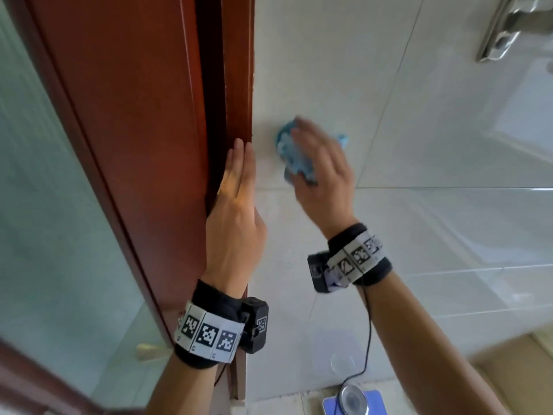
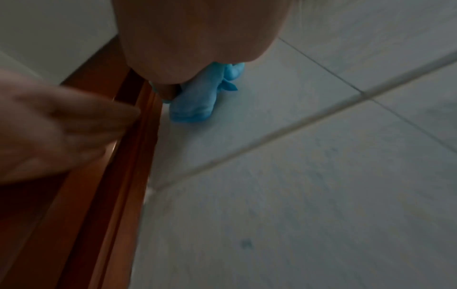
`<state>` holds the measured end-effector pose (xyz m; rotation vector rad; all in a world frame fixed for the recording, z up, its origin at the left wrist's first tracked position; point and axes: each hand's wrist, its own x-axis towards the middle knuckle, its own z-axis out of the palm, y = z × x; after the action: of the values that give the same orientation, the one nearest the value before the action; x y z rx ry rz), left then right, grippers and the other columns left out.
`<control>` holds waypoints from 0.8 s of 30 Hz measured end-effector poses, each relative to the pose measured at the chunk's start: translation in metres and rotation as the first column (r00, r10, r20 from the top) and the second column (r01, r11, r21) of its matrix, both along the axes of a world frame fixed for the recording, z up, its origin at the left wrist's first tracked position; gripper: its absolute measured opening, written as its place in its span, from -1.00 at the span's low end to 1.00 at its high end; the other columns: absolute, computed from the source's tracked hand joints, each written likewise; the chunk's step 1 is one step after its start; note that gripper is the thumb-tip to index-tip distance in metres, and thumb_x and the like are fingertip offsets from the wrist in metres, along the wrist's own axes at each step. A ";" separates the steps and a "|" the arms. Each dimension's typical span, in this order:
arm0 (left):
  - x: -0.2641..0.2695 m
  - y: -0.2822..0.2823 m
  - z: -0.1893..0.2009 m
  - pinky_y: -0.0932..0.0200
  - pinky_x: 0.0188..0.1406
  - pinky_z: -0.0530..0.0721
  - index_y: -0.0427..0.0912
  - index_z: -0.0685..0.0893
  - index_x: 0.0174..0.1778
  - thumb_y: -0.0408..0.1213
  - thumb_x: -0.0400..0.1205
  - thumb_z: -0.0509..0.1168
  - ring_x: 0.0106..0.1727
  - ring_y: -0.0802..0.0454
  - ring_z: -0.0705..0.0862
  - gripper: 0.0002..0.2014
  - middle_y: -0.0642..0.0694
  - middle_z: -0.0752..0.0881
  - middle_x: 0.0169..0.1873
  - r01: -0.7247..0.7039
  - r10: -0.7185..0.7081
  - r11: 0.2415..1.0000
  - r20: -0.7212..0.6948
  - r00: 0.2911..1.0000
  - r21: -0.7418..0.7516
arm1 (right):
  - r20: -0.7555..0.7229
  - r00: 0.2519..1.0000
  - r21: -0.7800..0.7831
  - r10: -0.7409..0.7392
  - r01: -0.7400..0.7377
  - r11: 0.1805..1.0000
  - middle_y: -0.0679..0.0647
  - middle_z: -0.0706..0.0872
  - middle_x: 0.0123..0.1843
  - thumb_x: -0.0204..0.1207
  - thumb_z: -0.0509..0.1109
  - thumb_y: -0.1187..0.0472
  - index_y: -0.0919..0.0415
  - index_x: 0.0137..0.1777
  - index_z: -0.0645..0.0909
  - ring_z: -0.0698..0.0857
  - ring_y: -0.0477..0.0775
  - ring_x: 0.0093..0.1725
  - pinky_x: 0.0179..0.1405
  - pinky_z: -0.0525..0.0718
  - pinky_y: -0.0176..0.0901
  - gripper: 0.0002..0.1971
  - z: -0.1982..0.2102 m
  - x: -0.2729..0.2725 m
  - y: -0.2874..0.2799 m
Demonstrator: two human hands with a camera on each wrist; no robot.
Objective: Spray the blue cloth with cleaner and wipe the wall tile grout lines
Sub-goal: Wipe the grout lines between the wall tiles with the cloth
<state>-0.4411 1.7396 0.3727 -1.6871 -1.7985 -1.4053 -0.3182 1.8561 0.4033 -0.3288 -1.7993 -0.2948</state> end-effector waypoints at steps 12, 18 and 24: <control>-0.001 -0.009 -0.037 0.27 0.67 0.39 -0.22 0.10 0.84 -0.67 0.58 0.02 0.84 0.13 0.02 -0.17 -0.07 0.05 0.85 -0.018 0.020 0.998 0.021 1.000 -0.065 | 0.315 0.948 -0.021 -0.031 0.040 0.999 0.21 0.82 0.31 0.64 0.47 0.48 0.34 0.21 0.82 0.76 0.28 0.34 0.17 0.81 0.14 -0.79 -0.163 0.006 -0.004; 0.006 -0.005 -0.055 0.40 0.63 0.26 -0.21 0.08 0.85 -0.78 0.52 0.09 0.83 0.21 -0.17 -0.08 -0.09 0.00 0.85 -0.062 0.064 0.994 0.019 0.998 -0.090 | 0.223 0.975 -0.055 0.014 -0.002 0.998 0.31 0.78 0.32 0.65 0.48 0.45 0.40 0.23 0.76 0.73 0.37 0.37 0.34 0.76 0.15 -0.81 -0.124 0.025 -0.005; 0.012 0.002 -0.065 0.26 0.34 0.69 -0.18 0.10 0.85 -0.79 0.53 0.18 0.82 0.24 -0.19 -0.05 -0.05 0.01 0.85 -0.095 0.096 0.991 0.014 0.995 -0.097 | -0.076 0.997 -0.043 0.007 -0.010 0.999 0.34 0.81 0.22 0.56 0.58 0.50 0.46 0.12 0.81 0.76 0.41 0.28 0.35 0.73 0.11 -0.84 -0.056 0.015 0.016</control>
<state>-0.4291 1.7419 0.3079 -1.6148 -1.9593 -1.3184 -0.3027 1.8719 0.3477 -0.3583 -1.7343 -0.2346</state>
